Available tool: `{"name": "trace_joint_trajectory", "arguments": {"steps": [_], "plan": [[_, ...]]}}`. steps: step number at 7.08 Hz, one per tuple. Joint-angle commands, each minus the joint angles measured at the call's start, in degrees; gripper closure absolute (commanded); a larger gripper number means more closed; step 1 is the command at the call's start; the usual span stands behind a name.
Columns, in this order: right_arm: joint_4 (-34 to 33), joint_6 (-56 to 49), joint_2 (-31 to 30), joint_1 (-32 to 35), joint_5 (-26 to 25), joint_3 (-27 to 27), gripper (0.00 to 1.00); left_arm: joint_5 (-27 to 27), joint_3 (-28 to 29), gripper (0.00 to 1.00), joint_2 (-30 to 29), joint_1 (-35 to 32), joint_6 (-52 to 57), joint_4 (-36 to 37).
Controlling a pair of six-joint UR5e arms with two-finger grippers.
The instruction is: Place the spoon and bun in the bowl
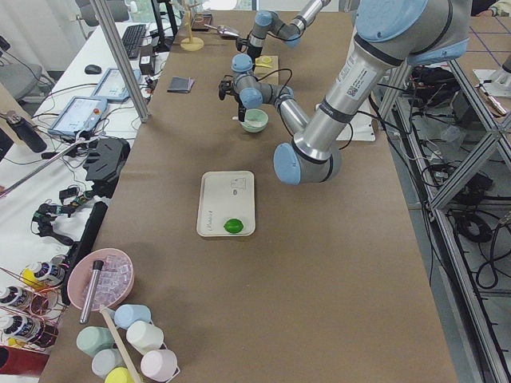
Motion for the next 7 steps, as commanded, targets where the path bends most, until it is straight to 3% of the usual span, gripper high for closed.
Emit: {"name": "trace_joint_trajectory", "arguments": {"steps": [1,3,5,7], "plan": [[-0.1,0.0,0.0,0.2,-0.2,-0.1,1.0,-0.2,-1.6,0.02,0.9,-1.7,0.1,1.1],[-1.2,0.1,0.2,0.3,-0.3,0.7,1.0,-1.0,-9.2,0.02,8.2,-4.7,2.7,2.1],[-3.9,0.4,1.9,0.4,0.0,2.4,1.0,-9.1,-14.7,0.02,17.5,-13.4,15.7,2.8],[-14.5,3.1,9.8,-0.2,-0.2,4.7,1.0,-17.9,-16.2,0.02,24.9,-23.3,30.3,2.8]]}}
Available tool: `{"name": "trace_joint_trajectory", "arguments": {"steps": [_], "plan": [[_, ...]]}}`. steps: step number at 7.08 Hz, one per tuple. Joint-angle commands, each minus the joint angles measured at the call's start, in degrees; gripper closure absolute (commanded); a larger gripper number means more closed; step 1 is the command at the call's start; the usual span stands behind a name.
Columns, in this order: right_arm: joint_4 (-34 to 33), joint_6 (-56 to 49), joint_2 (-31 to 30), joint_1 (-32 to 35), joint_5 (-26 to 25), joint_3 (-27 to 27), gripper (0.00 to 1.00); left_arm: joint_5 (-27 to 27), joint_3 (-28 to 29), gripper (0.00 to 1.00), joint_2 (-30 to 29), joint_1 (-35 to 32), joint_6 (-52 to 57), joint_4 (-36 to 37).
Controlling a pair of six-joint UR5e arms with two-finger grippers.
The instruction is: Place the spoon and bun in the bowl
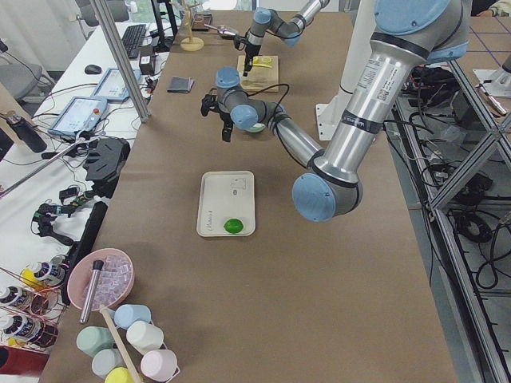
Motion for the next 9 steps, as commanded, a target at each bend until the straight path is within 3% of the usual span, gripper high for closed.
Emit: {"name": "trace_joint_trajectory", "arguments": {"steps": [1,2,5,6,8,9], "plan": [[-9.6,6.5,9.1,-2.0,-0.3,2.2,1.0,-8.4,-0.8,0.02,7.8,-10.7,15.6,0.1],[-12.1,11.0,13.4,-5.2,-2.3,2.2,1.0,-9.4,-0.4,0.02,9.9,-14.0,21.2,0.1],[-17.2,19.8,23.4,-17.8,-13.9,0.7,1.0,-9.3,0.7,0.02,10.8,-16.3,23.2,0.1],[-17.1,20.9,26.4,-19.3,-16.5,-3.0,1.0,-9.5,1.2,0.02,10.8,-17.6,23.2,0.1],[-16.4,20.7,29.5,-19.4,-17.0,-8.5,1.0,-9.6,2.2,0.02,11.9,-21.2,28.3,0.7],[-16.4,21.1,29.5,-19.3,-17.0,-9.2,0.09,-9.7,1.7,0.02,11.9,-21.3,28.3,1.6]]}}
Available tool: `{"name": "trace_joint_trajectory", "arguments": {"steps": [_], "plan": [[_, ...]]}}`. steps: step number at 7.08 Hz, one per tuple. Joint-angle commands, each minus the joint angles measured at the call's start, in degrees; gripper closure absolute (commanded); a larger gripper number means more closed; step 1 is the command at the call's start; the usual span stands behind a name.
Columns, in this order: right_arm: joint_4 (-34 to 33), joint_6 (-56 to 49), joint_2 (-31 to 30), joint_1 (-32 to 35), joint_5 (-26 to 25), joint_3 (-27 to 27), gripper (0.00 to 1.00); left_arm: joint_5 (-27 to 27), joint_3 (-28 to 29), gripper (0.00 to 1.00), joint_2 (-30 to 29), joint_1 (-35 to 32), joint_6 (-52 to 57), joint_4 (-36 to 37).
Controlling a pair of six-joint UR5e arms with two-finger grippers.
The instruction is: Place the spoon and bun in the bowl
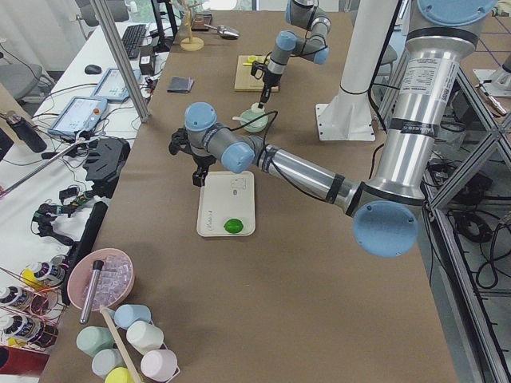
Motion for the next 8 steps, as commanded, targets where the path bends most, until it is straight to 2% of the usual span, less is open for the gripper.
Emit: {"name": "trace_joint_trajectory", "arguments": {"steps": [1,2,3,4,6,8], "plan": [[0.2,1.4,0.9,-0.1,-0.2,-1.1,0.0,-0.1,-0.1,0.02,0.3,-0.7,1.4,0.9],[0.2,1.4,0.7,0.5,0.1,-0.4,0.0,0.0,0.2,0.02,0.3,-0.7,1.4,0.9],[-0.5,1.1,0.1,2.5,2.7,1.1,0.0,0.3,0.5,0.02,0.3,-0.8,1.6,0.9],[-0.6,0.2,-4.9,7.9,11.6,5.6,0.0,1.0,1.2,0.02,0.3,-1.7,2.8,1.0],[-0.6,-16.6,-20.9,22.1,25.6,16.5,0.0,4.3,4.7,0.02,0.5,-6.5,14.4,3.0],[-0.6,-41.6,-32.6,40.1,39.3,16.5,0.0,5.1,6.8,0.02,1.2,-12.5,29.0,8.5]]}}
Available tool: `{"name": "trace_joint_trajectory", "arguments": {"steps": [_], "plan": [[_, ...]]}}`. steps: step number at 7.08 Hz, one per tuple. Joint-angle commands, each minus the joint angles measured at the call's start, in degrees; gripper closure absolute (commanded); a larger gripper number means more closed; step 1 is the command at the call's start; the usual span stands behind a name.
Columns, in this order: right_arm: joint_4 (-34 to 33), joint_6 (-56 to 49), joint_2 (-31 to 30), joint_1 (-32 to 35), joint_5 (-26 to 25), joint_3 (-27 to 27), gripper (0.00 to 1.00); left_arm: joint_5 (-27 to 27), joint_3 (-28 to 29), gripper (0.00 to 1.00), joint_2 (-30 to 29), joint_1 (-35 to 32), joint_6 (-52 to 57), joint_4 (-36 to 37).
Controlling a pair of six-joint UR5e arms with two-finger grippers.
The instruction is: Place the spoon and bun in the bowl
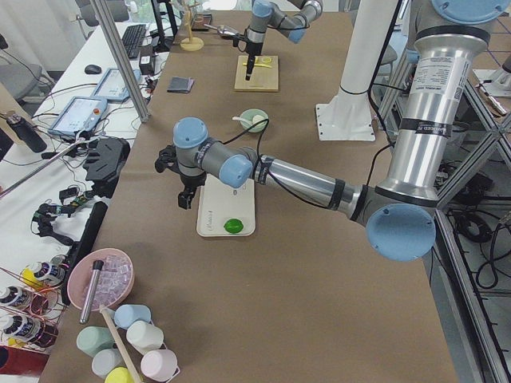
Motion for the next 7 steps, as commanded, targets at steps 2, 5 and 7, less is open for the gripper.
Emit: {"name": "trace_joint_trajectory", "arguments": {"steps": [2,5,7], "plan": [[-0.1,-37.5,-15.8,25.2,17.7,-4.2,0.0,0.1,1.1,0.02,7.1,-5.6,10.7,2.4],[0.2,-55.0,-23.4,37.4,20.8,-9.9,0.0,0.0,1.6,0.02,9.2,-5.6,10.4,2.4],[0.4,-57.6,-24.2,38.6,20.9,-11.2,0.0,0.3,2.0,0.02,9.6,-6.3,9.6,2.7]]}}
